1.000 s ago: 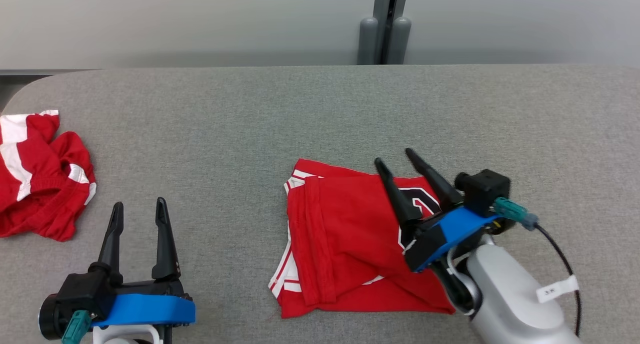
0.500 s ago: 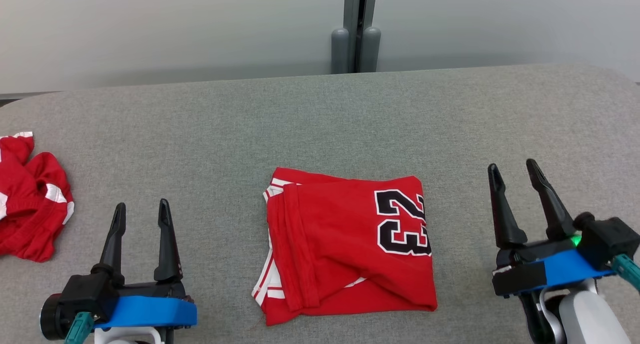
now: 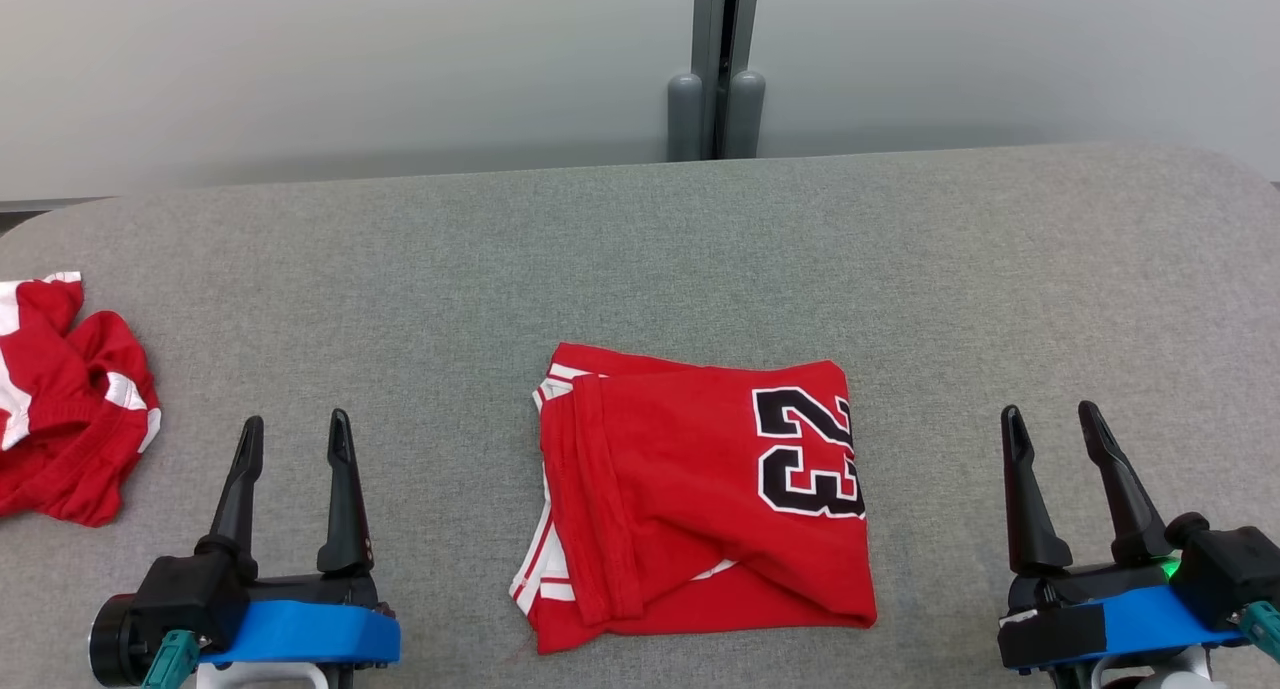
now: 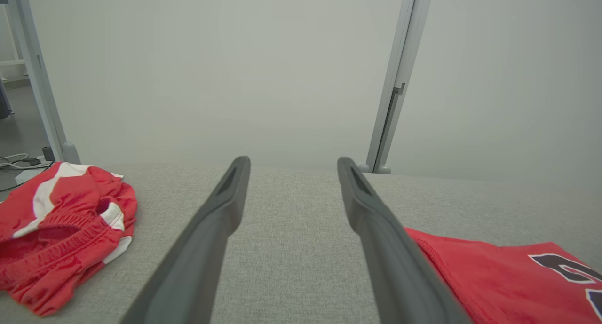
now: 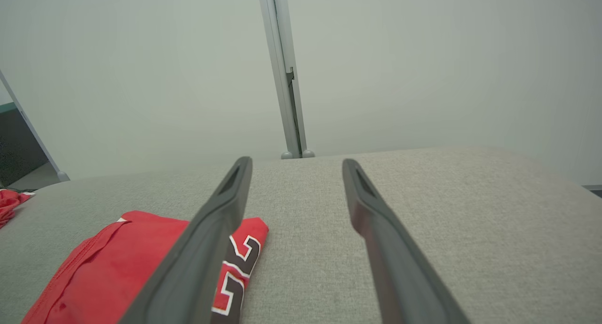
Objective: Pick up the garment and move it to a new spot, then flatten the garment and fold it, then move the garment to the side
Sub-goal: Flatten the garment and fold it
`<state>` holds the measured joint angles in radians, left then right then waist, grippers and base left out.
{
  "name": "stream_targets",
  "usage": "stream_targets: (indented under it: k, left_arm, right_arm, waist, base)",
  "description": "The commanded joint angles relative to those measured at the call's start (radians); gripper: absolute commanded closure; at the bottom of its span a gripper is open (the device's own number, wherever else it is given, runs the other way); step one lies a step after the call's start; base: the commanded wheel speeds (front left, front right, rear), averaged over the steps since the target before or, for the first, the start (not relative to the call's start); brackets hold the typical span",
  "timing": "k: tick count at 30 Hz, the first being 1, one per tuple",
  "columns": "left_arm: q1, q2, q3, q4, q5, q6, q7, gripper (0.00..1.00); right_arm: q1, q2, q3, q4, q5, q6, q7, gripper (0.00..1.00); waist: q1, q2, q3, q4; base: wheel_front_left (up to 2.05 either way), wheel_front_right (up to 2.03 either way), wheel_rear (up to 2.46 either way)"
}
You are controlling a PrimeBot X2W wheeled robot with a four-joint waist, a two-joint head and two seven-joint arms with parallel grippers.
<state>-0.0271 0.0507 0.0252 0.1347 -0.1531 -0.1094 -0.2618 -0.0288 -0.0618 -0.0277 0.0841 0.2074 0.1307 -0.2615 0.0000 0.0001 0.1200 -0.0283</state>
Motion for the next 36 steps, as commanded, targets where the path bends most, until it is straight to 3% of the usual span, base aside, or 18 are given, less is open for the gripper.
stream_targets:
  k: [1, 7, 25, 36]
  left_arm:
    - [0.006, 0.000, 0.001, 0.004, 0.006, -0.004, -0.004, 0.00]
    - [0.015, -0.001, -0.041, 0.024, 0.006, -0.010, -0.004, 0.00]
    - [0.018, 0.020, -0.398, 0.206, -0.070, -0.021, -0.004, 0.00]
    - [0.006, 0.029, -0.510, 0.320, -0.136, -0.021, -0.002, 0.00]
  right_arm:
    - [0.014, 0.005, -0.003, -0.003, -0.009, 0.000, -0.005, 0.00]
    - [0.016, 0.009, -0.004, 0.007, -0.015, 0.000, -0.005, 0.00]
    - [0.010, 0.011, 0.011, 0.034, -0.005, 0.000, -0.004, 0.00]
    - [-0.003, 0.012, 0.020, 0.040, 0.002, 0.000, -0.004, 0.00]
  waist:
    - [0.0000, -0.0001, -0.002, 0.002]
    - [0.0000, -0.0001, -0.011, 0.007]
    - [0.0000, -0.0001, -0.007, -0.003]
    - [0.0000, -0.0001, 0.010, -0.016]
  base:
    - [0.00, 0.00, 0.00]
    - [0.00, 0.00, 0.00]
    - [0.00, 0.00, 0.00]
    - [0.00, 0.00, 0.00]
